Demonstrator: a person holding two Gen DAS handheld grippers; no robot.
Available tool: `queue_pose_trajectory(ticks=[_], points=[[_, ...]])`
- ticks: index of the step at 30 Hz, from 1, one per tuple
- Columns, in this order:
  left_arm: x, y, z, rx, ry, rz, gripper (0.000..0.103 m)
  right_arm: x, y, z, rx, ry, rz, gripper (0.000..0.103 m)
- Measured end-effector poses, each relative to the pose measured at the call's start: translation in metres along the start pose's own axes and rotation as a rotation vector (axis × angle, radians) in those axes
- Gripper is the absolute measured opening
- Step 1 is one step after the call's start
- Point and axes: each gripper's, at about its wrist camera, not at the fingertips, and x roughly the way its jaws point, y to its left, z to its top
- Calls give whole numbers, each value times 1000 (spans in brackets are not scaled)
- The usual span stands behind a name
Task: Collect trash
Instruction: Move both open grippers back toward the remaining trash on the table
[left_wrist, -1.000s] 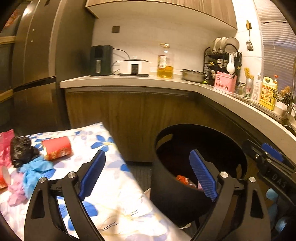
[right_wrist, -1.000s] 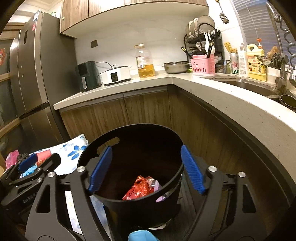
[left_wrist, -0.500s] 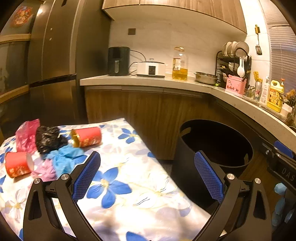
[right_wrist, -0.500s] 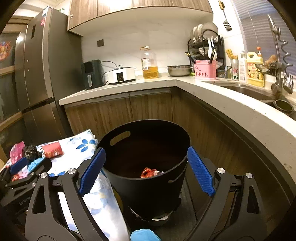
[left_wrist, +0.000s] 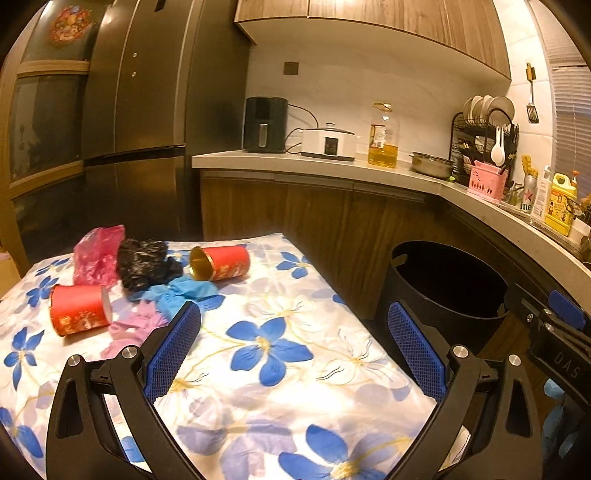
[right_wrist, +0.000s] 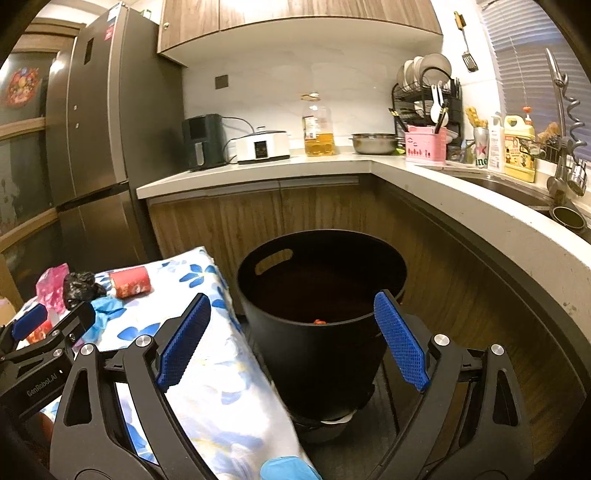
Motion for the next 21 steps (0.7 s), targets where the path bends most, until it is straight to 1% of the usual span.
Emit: queue_pose_trajectory(ticks=[21], points=[[-27,67,-10,-70,-8,91,97,-8,67,-12,-55,15,63,89]])
